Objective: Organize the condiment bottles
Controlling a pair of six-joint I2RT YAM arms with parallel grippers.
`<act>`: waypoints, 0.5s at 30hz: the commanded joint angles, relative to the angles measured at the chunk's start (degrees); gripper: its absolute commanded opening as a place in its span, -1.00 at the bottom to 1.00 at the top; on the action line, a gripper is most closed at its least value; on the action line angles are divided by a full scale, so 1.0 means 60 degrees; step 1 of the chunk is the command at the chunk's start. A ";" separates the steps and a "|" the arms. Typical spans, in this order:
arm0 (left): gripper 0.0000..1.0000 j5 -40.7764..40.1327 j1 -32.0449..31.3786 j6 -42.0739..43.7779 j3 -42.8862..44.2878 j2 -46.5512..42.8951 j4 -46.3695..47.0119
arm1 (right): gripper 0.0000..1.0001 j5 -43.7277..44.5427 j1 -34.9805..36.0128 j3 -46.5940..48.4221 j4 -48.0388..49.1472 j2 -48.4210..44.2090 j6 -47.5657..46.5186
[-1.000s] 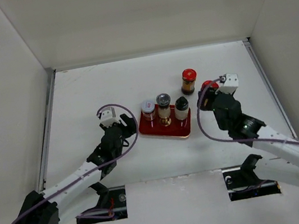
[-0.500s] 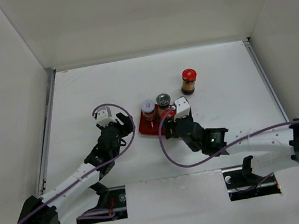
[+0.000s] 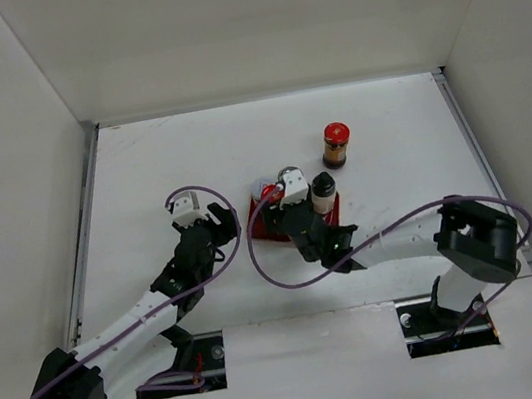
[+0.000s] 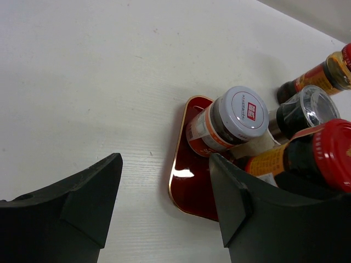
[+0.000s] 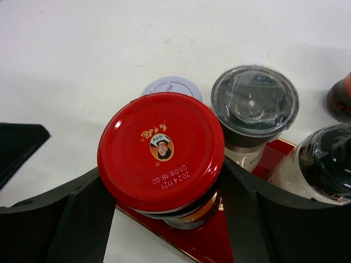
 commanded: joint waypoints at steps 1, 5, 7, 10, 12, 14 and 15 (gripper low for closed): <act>0.25 0.0094 0.0035 -0.0102 -0.0070 -0.0169 0.0241 | 0.07 0.0872 -0.0005 0.0544 0.2640 0.0260 -0.0167; 0.25 0.0094 0.0005 -0.0102 -0.0144 -0.0184 0.0256 | 0.08 0.1018 -0.0005 0.0457 0.3096 0.0744 -0.0095; 0.25 0.0094 -0.0053 -0.0116 -0.0173 -0.0198 0.0241 | 0.23 0.1193 0.0024 0.0369 0.3110 0.0817 -0.0050; 0.25 0.0094 -0.0039 -0.0131 -0.0217 -0.0213 0.0285 | 0.56 0.1356 0.0112 0.0208 0.2994 0.0745 -0.0007; 0.26 0.0094 -0.0067 -0.0145 -0.0217 -0.0228 0.0328 | 0.68 0.1370 0.0156 0.0134 0.2746 0.0599 0.0125; 0.27 0.0051 -0.0068 -0.0145 -0.0202 -0.0228 0.0329 | 0.76 0.1385 0.0156 0.0105 0.2482 0.0438 0.0257; 0.27 0.0094 -0.0024 -0.0145 -0.0173 -0.0213 0.0314 | 0.81 0.1356 0.0156 0.0076 0.2350 0.0321 0.0373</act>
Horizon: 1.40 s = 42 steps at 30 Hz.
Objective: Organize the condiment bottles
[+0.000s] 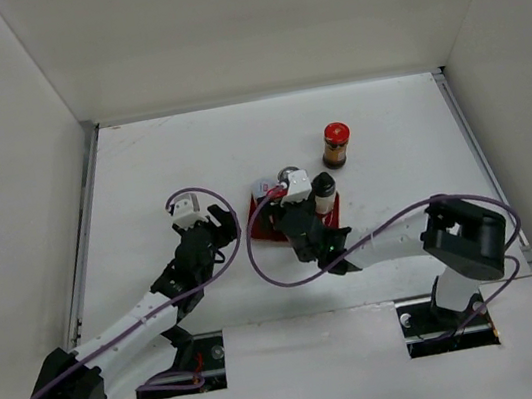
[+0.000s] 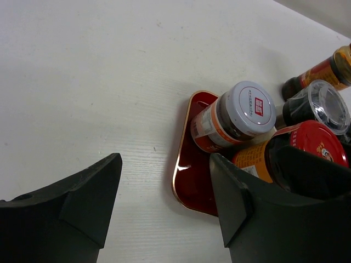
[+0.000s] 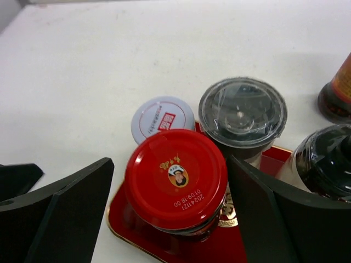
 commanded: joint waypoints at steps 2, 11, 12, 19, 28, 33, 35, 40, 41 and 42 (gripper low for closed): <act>0.27 0.0058 -0.0049 -0.0087 0.0006 -0.0231 0.0347 | 0.91 0.0255 0.0200 0.0064 0.0433 -0.0922 0.0452; 0.36 0.0131 0.0141 -0.0014 0.0196 -0.0393 0.0274 | 1.00 -0.0518 -0.0278 -0.0096 -0.1821 -0.4129 -0.0047; 0.38 0.0160 0.0112 0.0001 0.0196 -0.0393 0.0303 | 1.00 -0.0898 -0.0761 -0.0068 -0.2362 -0.4365 -0.0017; 0.52 0.0248 0.0214 0.0030 0.0240 -0.0042 0.0508 | 1.00 -0.2818 -0.4717 0.1731 -0.6042 -0.3169 0.0277; 0.53 0.0629 0.0566 0.0045 0.0109 -0.0070 0.0523 | 1.00 -0.4928 -0.6508 0.3974 -0.6703 -0.0209 -0.0105; 0.53 0.0717 0.0595 0.0045 0.0108 0.0032 0.0508 | 1.00 -0.5340 -0.6845 0.4590 -0.6645 0.1036 0.0071; 0.53 0.0703 0.0595 0.0045 0.0094 0.0018 0.0537 | 0.94 -0.5370 -0.6889 0.4591 -0.6484 0.1257 0.0173; 0.58 0.0659 0.0580 0.0030 0.0093 0.0032 0.0552 | 0.16 -0.4465 -0.6845 0.3773 -0.5461 0.0412 0.0277; 0.62 0.0658 0.0595 0.0030 0.0137 0.0076 0.0509 | 0.11 -0.4114 -0.6802 0.3509 -0.5240 -0.0056 0.0232; 0.66 0.0716 0.0624 0.0030 0.0181 0.0091 0.0508 | 0.07 -0.3878 -0.6744 0.3260 -0.5108 -0.0582 0.0203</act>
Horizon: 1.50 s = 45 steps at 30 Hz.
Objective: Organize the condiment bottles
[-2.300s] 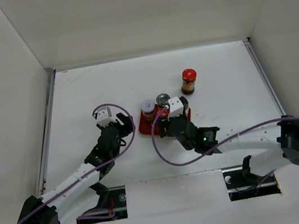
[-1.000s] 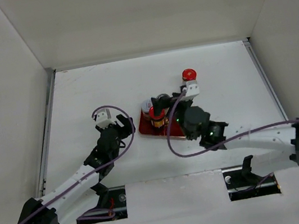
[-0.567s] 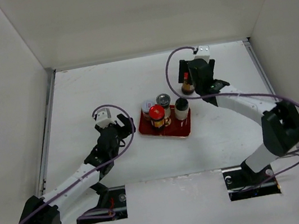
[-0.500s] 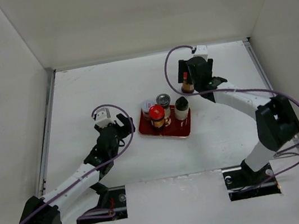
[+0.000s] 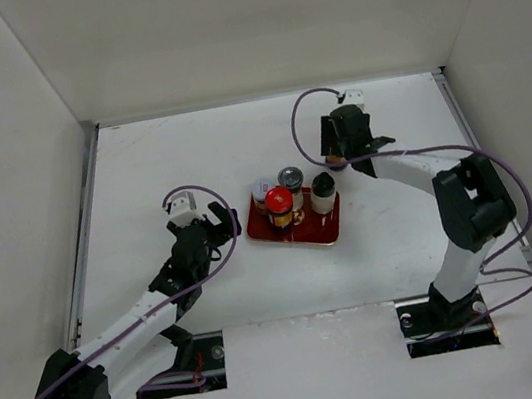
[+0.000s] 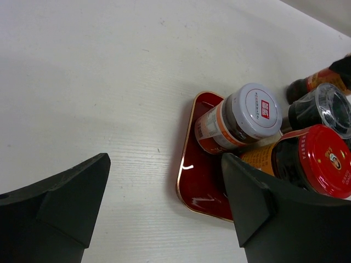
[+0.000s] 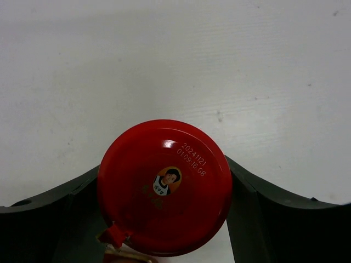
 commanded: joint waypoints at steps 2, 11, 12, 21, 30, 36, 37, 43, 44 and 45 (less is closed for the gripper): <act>0.76 0.0040 -0.0071 -0.0010 0.0181 0.0007 0.0534 | 0.06 0.1319 0.0295 -0.0822 0.1236 -0.2803 -0.0067; 1.00 -0.0151 -0.0116 0.0034 0.0255 -0.0256 0.0432 | 0.05 0.2770 0.3031 -0.2976 0.0154 -0.8137 -0.0258; 1.00 -0.0180 -0.0145 0.0034 0.0269 -0.0286 0.0359 | 0.05 0.2844 0.3485 -0.3137 0.0007 -0.8460 -0.0171; 1.00 -0.0298 -0.0160 -0.0025 0.0416 0.0124 0.0153 | 0.06 0.2903 0.5935 -0.3593 0.0999 -0.7207 0.0021; 1.00 -0.0298 -0.0248 -0.0054 0.0255 -0.0008 0.0284 | 0.07 0.2552 0.5731 -0.4105 0.2743 -0.5477 0.0094; 1.00 -0.0342 -0.0321 -0.0069 0.0298 0.0183 0.0329 | 0.12 0.2537 0.5468 -0.4501 0.3711 -0.4349 0.0093; 1.00 -0.0342 -0.0292 -0.0069 0.0342 0.0212 0.0271 | 0.12 0.2537 0.5409 -0.4545 0.3813 -0.4188 0.0137; 1.00 -0.0415 -0.0277 -0.0069 0.0489 0.0271 0.0197 | 0.27 0.2537 0.5174 -0.4575 0.3800 -0.3688 0.0489; 1.00 -0.0429 -0.0306 -0.0069 0.0504 0.0271 0.0197 | 0.37 0.2552 0.5160 -0.4575 0.3741 -0.3688 0.0533; 1.00 -0.0459 -0.0321 -0.0069 0.0533 0.0285 0.0182 | 0.49 0.2595 0.5159 -0.4604 0.3726 -0.3746 0.0548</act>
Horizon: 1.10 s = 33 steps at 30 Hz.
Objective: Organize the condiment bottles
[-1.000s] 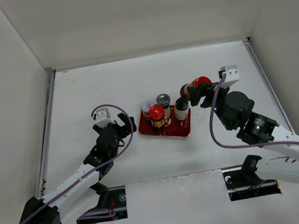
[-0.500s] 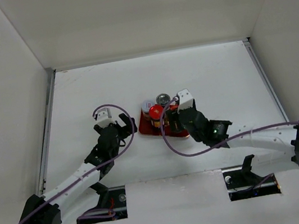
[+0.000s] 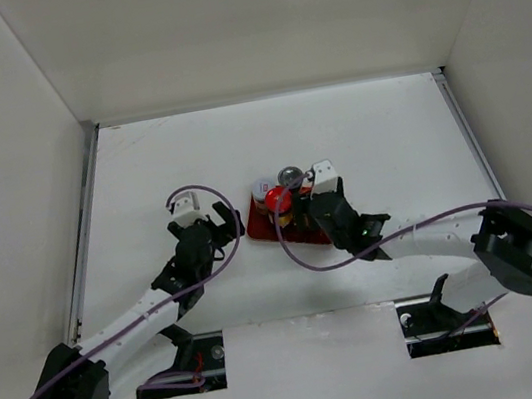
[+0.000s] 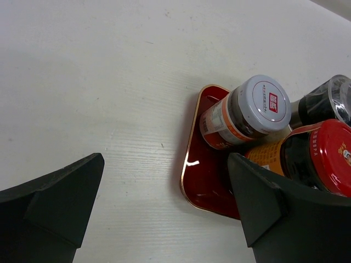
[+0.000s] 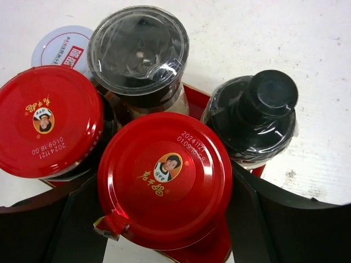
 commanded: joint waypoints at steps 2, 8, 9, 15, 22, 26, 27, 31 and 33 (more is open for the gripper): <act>1.00 -0.0219 -0.0062 -0.0058 0.0566 0.0016 0.0194 | 0.79 0.0250 -0.0083 0.0121 0.1271 -0.0515 0.0315; 1.00 -0.0306 -0.0121 0.0059 0.1238 -0.0306 -0.0859 | 1.00 0.0279 0.0063 0.0003 0.0511 -0.2504 0.0286; 1.00 -0.0350 -0.0135 0.0074 0.1370 -0.0379 -0.1094 | 1.00 0.0279 0.0165 0.0047 0.0234 -0.3002 0.0257; 1.00 -0.0585 -0.0311 0.0089 0.1884 -0.0643 -0.1726 | 1.00 0.0162 -0.0576 0.0004 -0.0443 -0.5407 -0.0182; 1.00 -0.0848 -0.1028 0.0103 0.2455 -0.0249 -0.1902 | 1.00 0.0587 -0.3186 -0.1255 -0.0004 -0.5937 0.1250; 1.00 -0.0878 -0.1643 0.0220 0.2705 -0.0073 -0.1830 | 1.00 0.0281 -0.4211 -0.1842 0.0100 -0.5571 0.2159; 1.00 -0.0907 -0.1746 0.0293 0.2763 -0.0014 -0.1800 | 1.00 0.0062 -0.4330 -0.1901 0.0056 -0.5599 0.2204; 1.00 -0.1097 -0.2200 0.0528 0.2880 0.0191 -0.1785 | 1.00 -0.0131 -0.4565 -0.2223 0.0187 -0.5849 0.2424; 1.00 -0.1273 -0.2435 0.0718 0.2895 0.0265 -0.1741 | 1.00 -0.0160 -0.4609 -0.2311 0.0230 -0.5849 0.2468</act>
